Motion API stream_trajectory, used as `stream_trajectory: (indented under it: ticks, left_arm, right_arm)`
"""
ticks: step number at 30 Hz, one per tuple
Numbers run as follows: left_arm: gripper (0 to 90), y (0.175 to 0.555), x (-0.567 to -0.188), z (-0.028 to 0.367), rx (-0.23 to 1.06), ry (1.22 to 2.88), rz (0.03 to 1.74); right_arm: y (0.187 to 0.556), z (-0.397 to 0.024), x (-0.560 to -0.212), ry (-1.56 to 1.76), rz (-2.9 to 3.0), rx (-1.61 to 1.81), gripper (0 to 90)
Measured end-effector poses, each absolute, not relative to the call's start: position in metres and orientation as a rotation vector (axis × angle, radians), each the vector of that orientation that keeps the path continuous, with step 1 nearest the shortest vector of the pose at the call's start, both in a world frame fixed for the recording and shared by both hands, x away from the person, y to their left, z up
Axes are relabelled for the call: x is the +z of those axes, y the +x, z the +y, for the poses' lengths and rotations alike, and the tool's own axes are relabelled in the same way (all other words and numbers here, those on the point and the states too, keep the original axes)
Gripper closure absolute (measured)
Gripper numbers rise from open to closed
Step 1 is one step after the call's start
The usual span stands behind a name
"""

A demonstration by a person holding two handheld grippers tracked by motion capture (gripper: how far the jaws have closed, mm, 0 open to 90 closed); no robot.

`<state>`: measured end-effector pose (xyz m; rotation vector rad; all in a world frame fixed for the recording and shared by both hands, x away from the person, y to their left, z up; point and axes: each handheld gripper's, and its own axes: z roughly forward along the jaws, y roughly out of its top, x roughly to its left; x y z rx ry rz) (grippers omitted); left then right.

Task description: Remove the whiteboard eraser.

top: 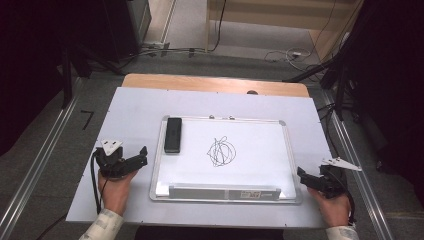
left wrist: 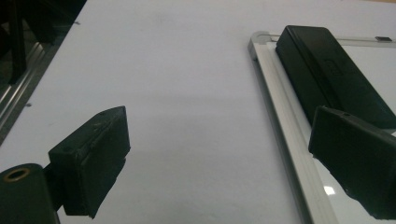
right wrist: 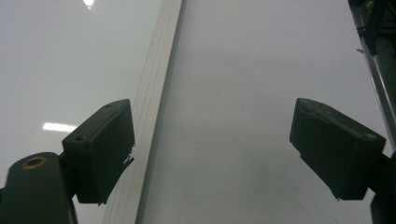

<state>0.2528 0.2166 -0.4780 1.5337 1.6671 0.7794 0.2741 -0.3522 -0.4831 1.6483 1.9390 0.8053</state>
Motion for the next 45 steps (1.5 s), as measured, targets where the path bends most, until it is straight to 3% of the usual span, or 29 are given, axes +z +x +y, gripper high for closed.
stream_trajectory:
  ticks: [26,45]
  left_arm:
    - [7.1,0.321,-0.477,0.160,0.695,1.621,1.664]
    - [16.1,0.372,-0.490,0.127,0.661,1.691,1.701]
  right_arm:
    - [0.274,-0.353,-0.483,1.646,1.942,0.812,12.7]
    - [0.275,-0.354,-0.484,1.650,1.943,0.818,12.7]
